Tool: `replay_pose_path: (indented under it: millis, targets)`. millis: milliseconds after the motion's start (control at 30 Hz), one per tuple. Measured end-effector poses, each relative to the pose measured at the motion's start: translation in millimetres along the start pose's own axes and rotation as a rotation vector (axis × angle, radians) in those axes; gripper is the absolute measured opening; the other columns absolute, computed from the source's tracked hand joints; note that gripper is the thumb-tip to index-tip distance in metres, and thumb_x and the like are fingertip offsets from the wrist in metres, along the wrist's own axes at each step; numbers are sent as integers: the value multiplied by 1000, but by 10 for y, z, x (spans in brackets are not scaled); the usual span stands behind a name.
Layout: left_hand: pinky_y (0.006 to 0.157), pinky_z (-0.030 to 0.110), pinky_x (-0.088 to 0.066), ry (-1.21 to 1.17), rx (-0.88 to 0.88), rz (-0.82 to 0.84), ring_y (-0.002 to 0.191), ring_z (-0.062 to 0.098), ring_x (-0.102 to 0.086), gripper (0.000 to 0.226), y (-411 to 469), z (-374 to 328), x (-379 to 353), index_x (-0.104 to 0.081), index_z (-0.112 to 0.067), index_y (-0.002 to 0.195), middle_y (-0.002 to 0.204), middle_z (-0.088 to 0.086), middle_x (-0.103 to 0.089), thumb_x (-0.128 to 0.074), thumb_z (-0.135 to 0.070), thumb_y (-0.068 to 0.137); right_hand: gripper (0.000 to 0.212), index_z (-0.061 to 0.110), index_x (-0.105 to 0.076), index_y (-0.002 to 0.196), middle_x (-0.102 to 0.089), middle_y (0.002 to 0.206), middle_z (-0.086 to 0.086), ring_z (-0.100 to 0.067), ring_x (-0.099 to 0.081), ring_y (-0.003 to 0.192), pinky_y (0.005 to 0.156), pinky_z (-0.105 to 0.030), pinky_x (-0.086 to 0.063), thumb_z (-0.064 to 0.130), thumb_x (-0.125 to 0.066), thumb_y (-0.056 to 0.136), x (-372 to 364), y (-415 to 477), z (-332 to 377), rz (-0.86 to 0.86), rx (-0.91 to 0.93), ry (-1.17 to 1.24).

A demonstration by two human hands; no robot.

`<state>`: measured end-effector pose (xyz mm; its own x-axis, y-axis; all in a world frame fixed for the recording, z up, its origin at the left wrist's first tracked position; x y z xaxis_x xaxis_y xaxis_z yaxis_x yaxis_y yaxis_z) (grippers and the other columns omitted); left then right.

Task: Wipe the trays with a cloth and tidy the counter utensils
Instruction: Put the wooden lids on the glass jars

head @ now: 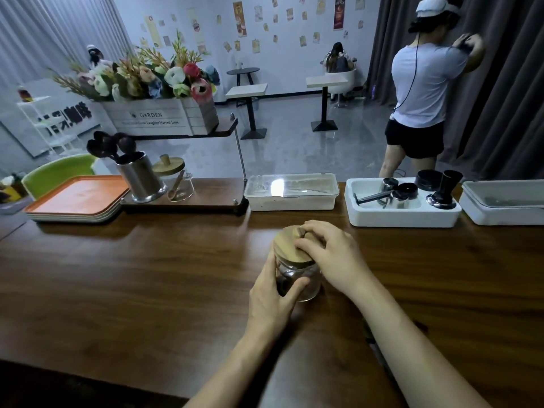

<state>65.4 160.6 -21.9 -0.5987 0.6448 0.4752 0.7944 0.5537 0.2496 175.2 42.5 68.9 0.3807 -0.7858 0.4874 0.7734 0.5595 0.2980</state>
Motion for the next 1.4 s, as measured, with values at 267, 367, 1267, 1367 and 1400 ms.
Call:
replay_pose_path:
  millis: [267, 367, 1267, 1367, 1400]
  targets:
    - [107, 44, -50, -129, 14, -39, 127, 2, -59, 93, 10, -70, 94, -22, -60, 153, 139, -19, -61, -73, -71, 76, 27, 29, -70, 117, -59, 136, 11, -11, -53, 126, 104, -32, -42, 35, -68, 91, -76, -87, -52, 42, 2, -188]
    - [105, 46, -52, -167, 6, -47, 127, 5, -60, 69, 75, -147, 159, -42, -58, 145, 140, -23, -59, -63, -77, 82, 32, 31, -68, 122, -57, 140, 12, -8, -50, 131, 108, -28, -40, 35, -70, 90, -93, -145, -109, 19, -35, -99]
    - [110, 41, -48, -241, 58, 107, 124, -7, -58, 73, 435, 208, 723, -35, -74, 135, 125, -30, -67, -73, -64, 72, 37, 55, -49, 129, -67, 115, 27, -8, -62, 117, 92, -24, -49, 48, -59, 95, -872, -392, -7, -175, -352, 52]
    - [109, 39, -49, -273, 41, 94, 122, -7, -59, 76, 668, 330, 1049, -37, -68, 137, 120, -36, -66, -82, -55, 77, 45, 48, -50, 138, -68, 118, 23, 0, -60, 118, 95, -18, -48, 47, -60, 95, -1168, -130, 150, -174, -313, 83]
    - [109, 38, -49, -302, 41, 82, 122, -6, -60, 78, 761, 370, 1171, -39, -62, 140, 119, -36, -66, -83, -51, 77, 47, 47, -49, 140, -69, 118, 23, 2, -60, 116, 95, -17, -47, 47, -59, 95, -1273, -22, 215, -178, -299, 85]
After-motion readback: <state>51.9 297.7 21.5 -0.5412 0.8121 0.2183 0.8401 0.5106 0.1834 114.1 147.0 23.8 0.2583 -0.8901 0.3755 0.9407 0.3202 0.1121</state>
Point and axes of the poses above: each hand's wrist, its own y-axis towards the middle knuckle, its own x-axis out of the back of the hand, z = x × y, the point moved 1 cm from there along y, towards the middle knuckle
